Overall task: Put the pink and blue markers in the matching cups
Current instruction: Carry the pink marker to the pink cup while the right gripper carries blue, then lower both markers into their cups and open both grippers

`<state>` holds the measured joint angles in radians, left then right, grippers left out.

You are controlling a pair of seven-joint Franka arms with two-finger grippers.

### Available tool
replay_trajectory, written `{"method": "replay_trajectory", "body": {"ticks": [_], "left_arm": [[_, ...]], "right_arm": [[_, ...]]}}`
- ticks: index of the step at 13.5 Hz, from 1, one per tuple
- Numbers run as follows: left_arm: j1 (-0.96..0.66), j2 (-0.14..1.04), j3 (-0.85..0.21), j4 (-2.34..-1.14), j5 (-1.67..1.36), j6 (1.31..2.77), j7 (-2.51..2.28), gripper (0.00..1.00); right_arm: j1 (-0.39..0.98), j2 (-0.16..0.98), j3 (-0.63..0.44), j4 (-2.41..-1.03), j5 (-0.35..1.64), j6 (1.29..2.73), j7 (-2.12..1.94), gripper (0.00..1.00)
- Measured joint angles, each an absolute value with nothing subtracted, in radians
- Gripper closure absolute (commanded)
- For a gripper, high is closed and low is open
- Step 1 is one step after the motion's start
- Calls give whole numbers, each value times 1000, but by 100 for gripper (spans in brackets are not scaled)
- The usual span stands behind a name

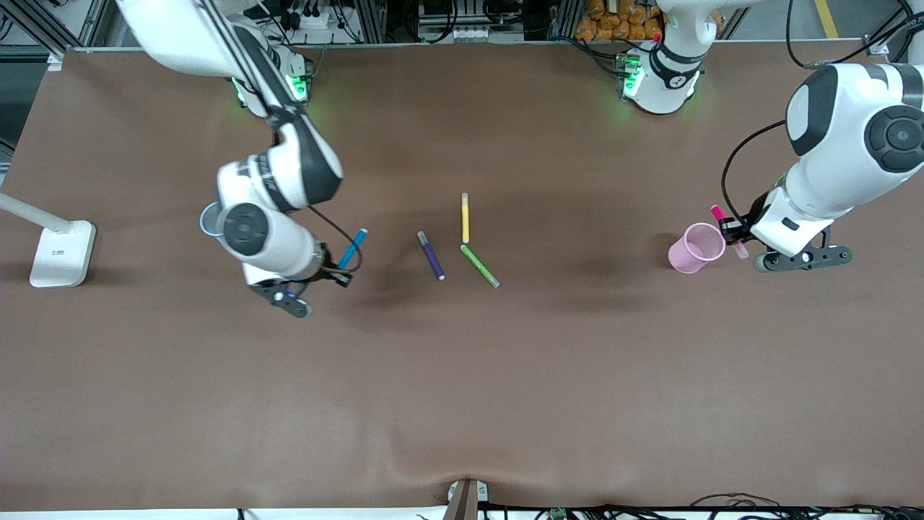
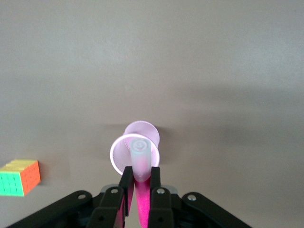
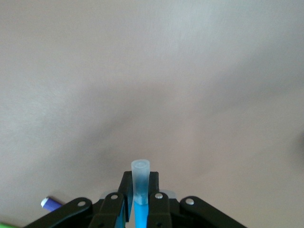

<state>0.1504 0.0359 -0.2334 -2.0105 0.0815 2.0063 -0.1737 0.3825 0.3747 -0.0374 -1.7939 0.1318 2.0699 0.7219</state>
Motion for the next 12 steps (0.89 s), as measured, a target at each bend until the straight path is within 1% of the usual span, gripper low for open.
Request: {"method": "replay_trajectory", "body": {"ticks": [4,8,10,12], "left_arm": [[184,31,-233,-2123,82,2186,-136,100],[191,30,-236,-2181,82,2309,-136,100],[202,30,-236,-2224,82,2368,-136,100],[211,30,-236,-2254,82,2398,-136,100]], "right_arm": [[274,265,-39,-1795,127,2014,353,100],[141,185,-39,-1833,140,2007,-113,100],[103,145,-38,-1878,195,2007,-274,100],[50,120,-38,-1944,284,2017,-457,100]]}}
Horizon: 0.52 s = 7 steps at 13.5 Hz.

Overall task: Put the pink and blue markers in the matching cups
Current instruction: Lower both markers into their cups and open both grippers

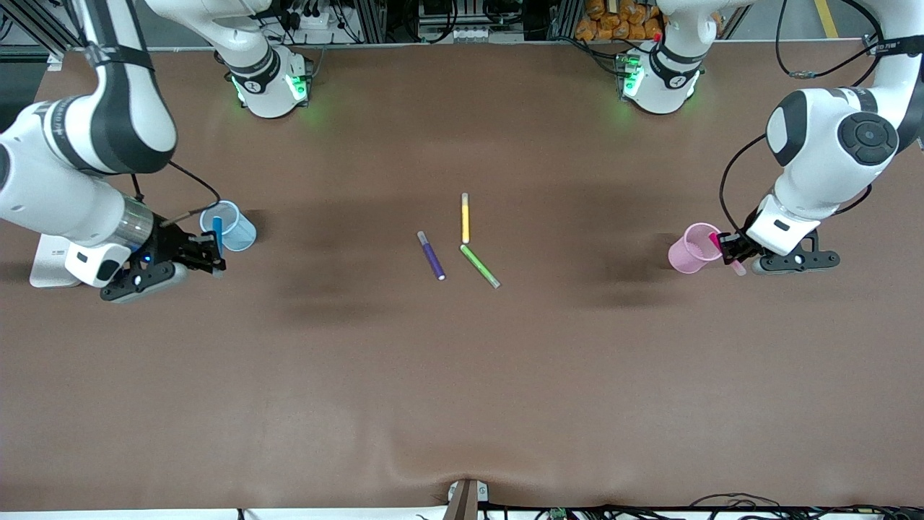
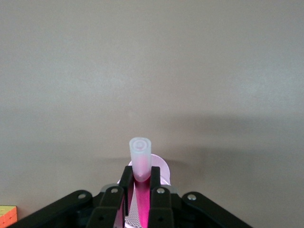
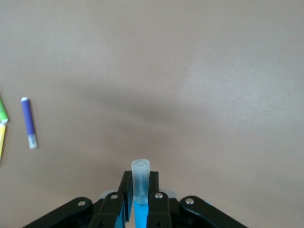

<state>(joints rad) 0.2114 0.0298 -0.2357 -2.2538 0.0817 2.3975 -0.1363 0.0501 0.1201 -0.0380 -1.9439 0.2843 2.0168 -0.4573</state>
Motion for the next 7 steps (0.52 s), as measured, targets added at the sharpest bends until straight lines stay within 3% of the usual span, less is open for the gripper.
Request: {"method": "replay_trajectory", "body": {"ticks": [4,7], "left_arm": [[217,29,-236,-2354,82,2552,-136,100],[218,29,-236,-2415,82,2618,-136,100]], "right_arm": [[-99,119,-40,-2097,511,2050,-938,100],[-133,119,-39,-2130,591,2048,-1157,100]]}}
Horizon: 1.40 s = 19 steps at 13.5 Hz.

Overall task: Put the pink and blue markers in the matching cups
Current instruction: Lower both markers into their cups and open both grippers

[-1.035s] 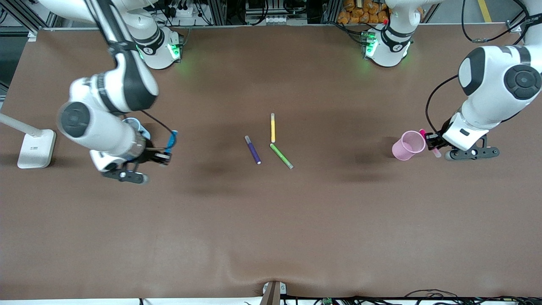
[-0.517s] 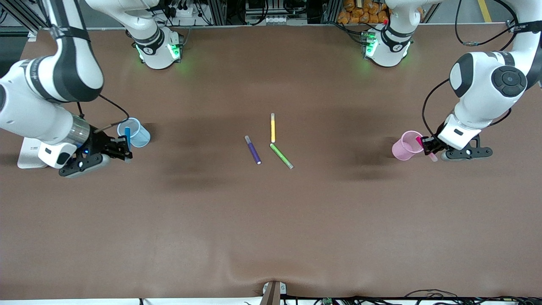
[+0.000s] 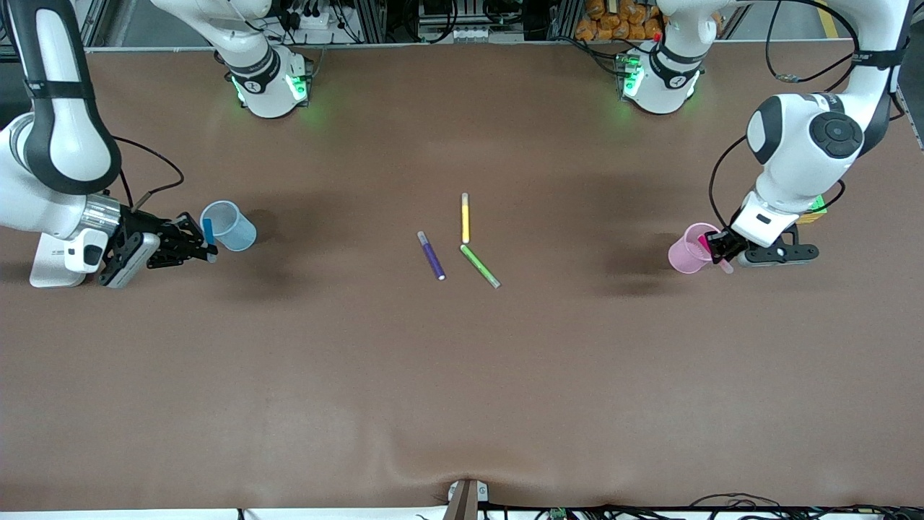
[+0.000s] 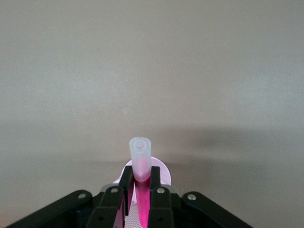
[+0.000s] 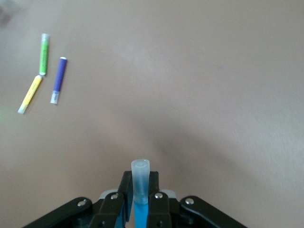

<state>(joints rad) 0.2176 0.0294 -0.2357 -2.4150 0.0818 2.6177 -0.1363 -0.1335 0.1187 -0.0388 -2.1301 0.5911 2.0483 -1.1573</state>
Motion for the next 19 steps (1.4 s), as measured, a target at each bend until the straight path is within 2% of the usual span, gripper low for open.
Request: {"method": "replay_trajectory", "body": {"ticks": [4,11,12,13,14,15,19], "left_arm": [[218,29,-236,-2436,82,2628,-136,100],[218,30,-236,-2450,82,2635,-136,100],[218,30,-236,-2450,82,2636,-136,93],[218,30,-236,-2450,82,2636,-136,82],[218,31,-236,-2451,82,2636,-136,55],[218,31,-236,-2451,82,2637,-136,1],[218,31,-237,-2448,82,2646,-136,0]], "right_arm": [[-177,126,-38,-2142,681,1996,-1370,100],[-231,154,-38,-2220,724,1974,-1509,100],[-235,163,-38,-2221,725,1970,-1528,100],[-242,170,-38,-2221,725,1966,-1549,100],[-250,177,-38,-2221,725,1957,-1574,100],[-260,182,-38,-2221,726,1944,-1598,100],[-281,197,-38,-2221,728,1918,-1636,100]]}}
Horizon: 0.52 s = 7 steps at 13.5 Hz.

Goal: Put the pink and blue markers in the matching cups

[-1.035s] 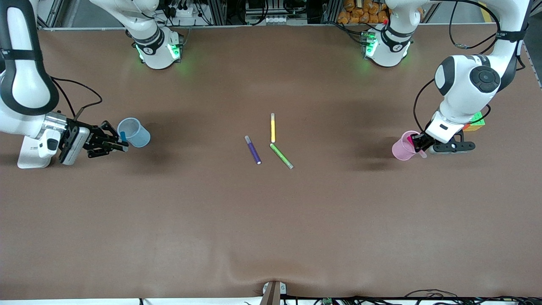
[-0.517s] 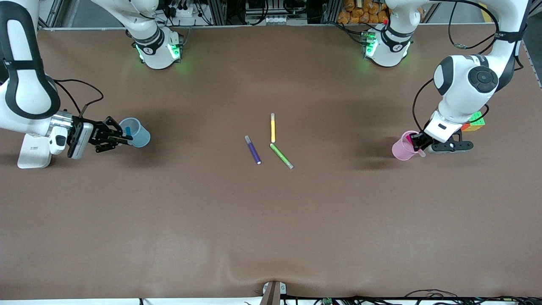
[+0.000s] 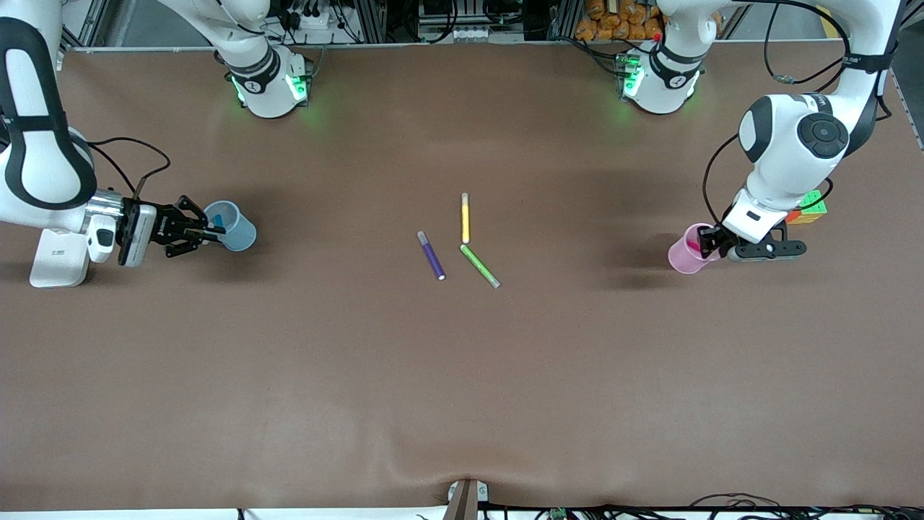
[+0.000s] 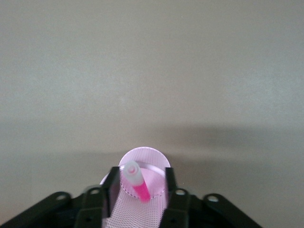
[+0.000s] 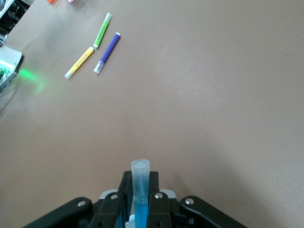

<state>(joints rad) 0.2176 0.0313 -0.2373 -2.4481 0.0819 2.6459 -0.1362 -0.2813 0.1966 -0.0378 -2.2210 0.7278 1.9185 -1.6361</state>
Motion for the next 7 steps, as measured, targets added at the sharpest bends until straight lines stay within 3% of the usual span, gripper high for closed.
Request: {"method": "replay_trajectory", "body": {"ticks": [4,7], "left_arm": [[217,29,-239,-2391,82,2635,-134,0],[217,14,-247,-2243,82,2405,-99,0]], "right_arm": [[-286,197,-38,-2221,729,1904,-1636,100],[-297,206,-38,-2221,729,1895,-1643,100]]}}
